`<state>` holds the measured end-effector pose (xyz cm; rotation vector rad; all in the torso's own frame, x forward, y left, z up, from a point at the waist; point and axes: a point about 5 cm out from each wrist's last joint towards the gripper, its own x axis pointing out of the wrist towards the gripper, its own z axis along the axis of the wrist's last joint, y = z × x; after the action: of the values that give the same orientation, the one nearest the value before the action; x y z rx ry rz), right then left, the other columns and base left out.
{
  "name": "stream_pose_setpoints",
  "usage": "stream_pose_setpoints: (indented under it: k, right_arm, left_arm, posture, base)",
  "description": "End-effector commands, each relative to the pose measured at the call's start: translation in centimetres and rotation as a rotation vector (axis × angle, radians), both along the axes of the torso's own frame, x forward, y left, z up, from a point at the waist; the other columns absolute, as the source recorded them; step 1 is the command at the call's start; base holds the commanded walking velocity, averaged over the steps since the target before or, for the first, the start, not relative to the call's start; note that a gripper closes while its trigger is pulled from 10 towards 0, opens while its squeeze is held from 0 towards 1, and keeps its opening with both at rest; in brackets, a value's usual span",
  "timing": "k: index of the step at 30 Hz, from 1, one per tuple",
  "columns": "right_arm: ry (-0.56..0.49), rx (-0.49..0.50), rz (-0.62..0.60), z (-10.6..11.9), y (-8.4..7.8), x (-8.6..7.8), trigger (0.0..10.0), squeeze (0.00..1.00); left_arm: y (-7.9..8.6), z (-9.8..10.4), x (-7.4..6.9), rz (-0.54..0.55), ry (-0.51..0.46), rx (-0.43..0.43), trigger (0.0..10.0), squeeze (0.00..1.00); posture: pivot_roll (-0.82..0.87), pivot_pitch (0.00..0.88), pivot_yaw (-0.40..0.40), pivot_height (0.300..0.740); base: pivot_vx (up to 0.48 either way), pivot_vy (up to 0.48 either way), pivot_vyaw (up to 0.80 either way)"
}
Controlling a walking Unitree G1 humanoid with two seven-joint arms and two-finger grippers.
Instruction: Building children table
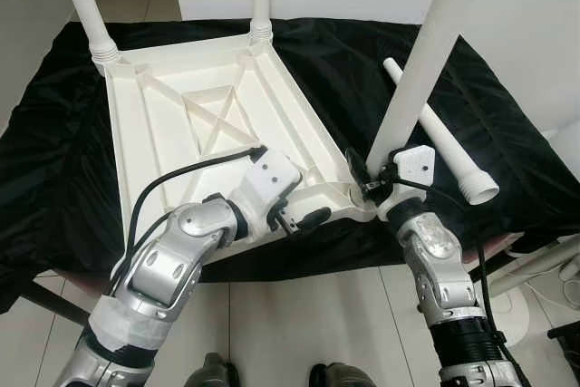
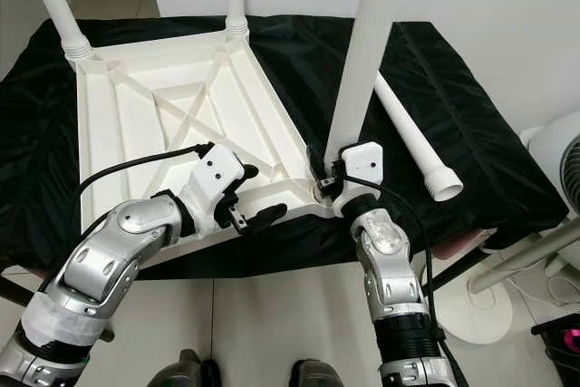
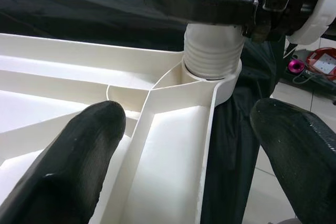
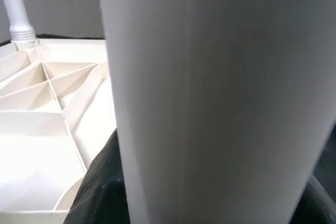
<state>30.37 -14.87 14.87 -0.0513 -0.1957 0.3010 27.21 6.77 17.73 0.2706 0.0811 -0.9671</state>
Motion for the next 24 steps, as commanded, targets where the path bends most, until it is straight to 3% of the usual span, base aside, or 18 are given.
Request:
stream_pose_setpoints:
  k: [1,18,24]
  right_arm:
    - [0.163,0.021,-0.034,-3.0,-0.5,-0.2,10.0,0.00]
    - [0.220,0.102,-0.081,-4.0,-0.7,-0.3,10.0,0.00]
    - [0.126,0.024,-0.060,-3.9,-0.5,-1.2,10.0,0.00]
  left_arm:
    - [0.1,0.5,0.1,0.034,-0.021,-0.003,10.0,0.00]
    - [0.3,0.9,0.2,0.046,-0.036,-0.002,10.0,0.00]
    - [0.3,1.0,0.2,0.053,-0.039,-0.004,10.0,0.00]
  posture:
    - [-0.06,0.084,0.007,0.740]
    - [-0.06,0.088,0.004,0.740]
    - [-0.06,0.097,0.002,0.740]
  base:
    - [0.000,0.000,0.00]
    - [0.000,0.000,0.00]
    - [0.000,0.000,0.00]
